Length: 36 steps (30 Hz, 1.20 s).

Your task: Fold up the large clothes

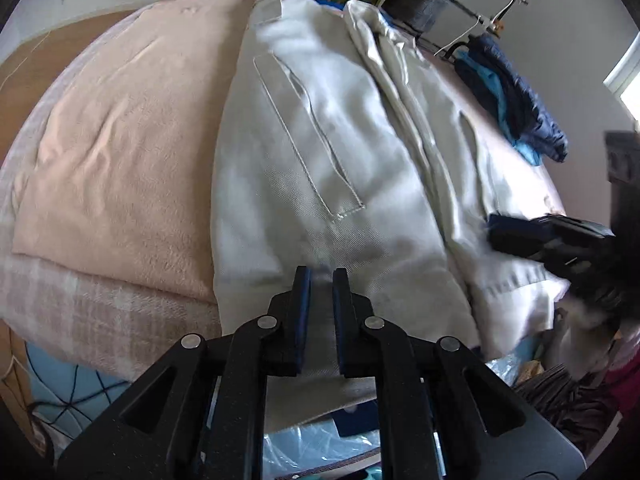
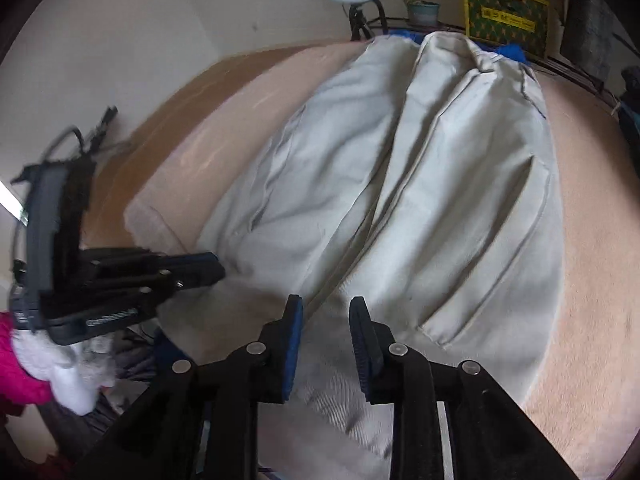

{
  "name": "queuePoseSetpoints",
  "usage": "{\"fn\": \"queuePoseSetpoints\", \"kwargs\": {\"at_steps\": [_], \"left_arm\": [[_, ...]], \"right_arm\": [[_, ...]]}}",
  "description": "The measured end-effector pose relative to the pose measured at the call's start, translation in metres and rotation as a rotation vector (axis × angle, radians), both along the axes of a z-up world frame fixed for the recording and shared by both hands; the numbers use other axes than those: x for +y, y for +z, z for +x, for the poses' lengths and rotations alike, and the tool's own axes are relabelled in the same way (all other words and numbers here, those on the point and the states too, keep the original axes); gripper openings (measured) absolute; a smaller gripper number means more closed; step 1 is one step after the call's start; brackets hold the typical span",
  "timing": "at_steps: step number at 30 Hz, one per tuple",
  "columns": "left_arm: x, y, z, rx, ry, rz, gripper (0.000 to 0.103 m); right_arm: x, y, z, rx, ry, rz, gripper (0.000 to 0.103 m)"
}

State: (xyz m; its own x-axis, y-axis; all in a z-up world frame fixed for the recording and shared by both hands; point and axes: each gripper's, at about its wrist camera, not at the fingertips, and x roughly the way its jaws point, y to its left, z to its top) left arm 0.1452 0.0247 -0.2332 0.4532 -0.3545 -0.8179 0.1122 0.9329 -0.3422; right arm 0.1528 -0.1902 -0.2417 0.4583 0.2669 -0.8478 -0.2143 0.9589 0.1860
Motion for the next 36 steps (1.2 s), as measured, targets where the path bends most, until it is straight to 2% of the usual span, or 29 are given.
{"fn": "queuePoseSetpoints", "kwargs": {"at_steps": [3, 5, 6, 7, 9, 11, 12, 15, 16, 17, 20, 23, 24, 25, 28, 30, 32, 36], "left_arm": [[0.007, 0.006, -0.006, -0.009, 0.01, -0.01, 0.008], [0.01, 0.009, -0.009, -0.015, 0.022, -0.016, 0.008], [0.011, 0.011, -0.009, -0.013, 0.028, -0.021, 0.013], [0.012, 0.013, -0.008, -0.011, 0.028, -0.022, 0.025], [0.017, 0.02, -0.007, -0.012, 0.032, -0.017, 0.042], [0.025, 0.025, -0.007, -0.021, 0.033, -0.013, 0.043], [0.029, 0.026, -0.004, -0.016, 0.035, -0.006, 0.044], [0.046, 0.024, 0.0, 0.019, 0.061, -0.021, 0.057], [0.053, 0.02, 0.002, 0.045, 0.068, -0.041, 0.057], [0.057, 0.016, 0.004, 0.068, 0.072, -0.057, 0.057], [0.069, -0.001, 0.005, 0.139, 0.101, -0.122, 0.057], [0.077, -0.019, 0.005, 0.216, 0.122, -0.248, 0.057], [0.078, -0.025, 0.005, 0.248, 0.128, -0.305, 0.057], [0.079, -0.028, 0.004, 0.26, 0.128, -0.328, 0.057], [0.072, -0.032, 0.004, 0.266, 0.097, -0.339, 0.057], [0.066, -0.035, 0.003, 0.274, 0.071, -0.362, 0.052], [0.063, -0.036, 0.0, 0.271, 0.067, -0.37, 0.052], [0.066, -0.035, -0.006, 0.272, 0.074, -0.404, 0.047]], "right_arm": [[-0.031, 0.03, -0.025, -0.107, -0.073, -0.005, 0.029], [-0.056, 0.03, -0.035, -0.096, -0.134, -0.023, 0.031], [-0.062, 0.023, -0.039, -0.069, -0.142, -0.016, 0.031], [-0.067, 0.014, -0.044, -0.037, -0.144, -0.013, 0.031], [-0.064, -0.008, -0.057, 0.02, -0.123, -0.052, 0.031], [-0.058, -0.017, -0.072, 0.002, -0.116, -0.128, 0.031], [-0.058, -0.018, -0.08, -0.009, -0.123, -0.127, 0.032], [-0.067, -0.015, -0.089, 0.029, -0.136, -0.056, 0.035], [-0.069, -0.012, -0.093, 0.041, -0.134, -0.029, 0.035], [-0.072, -0.009, -0.099, 0.043, -0.134, -0.001, 0.04], [-0.091, -0.001, -0.111, 0.019, -0.184, 0.091, 0.06], [-0.109, -0.003, -0.1, 0.055, -0.228, 0.221, 0.061], [-0.113, -0.008, -0.098, 0.075, -0.238, 0.255, 0.06], [-0.117, -0.016, -0.097, 0.099, -0.255, 0.289, 0.06], [-0.125, -0.032, -0.093, 0.144, -0.275, 0.399, 0.056], [-0.125, -0.036, -0.092, 0.15, -0.269, 0.468, 0.054], [-0.122, -0.036, -0.09, 0.16, -0.244, 0.512, 0.053], [-0.1, -0.042, -0.088, 0.179, -0.176, 0.487, 0.052]]}}
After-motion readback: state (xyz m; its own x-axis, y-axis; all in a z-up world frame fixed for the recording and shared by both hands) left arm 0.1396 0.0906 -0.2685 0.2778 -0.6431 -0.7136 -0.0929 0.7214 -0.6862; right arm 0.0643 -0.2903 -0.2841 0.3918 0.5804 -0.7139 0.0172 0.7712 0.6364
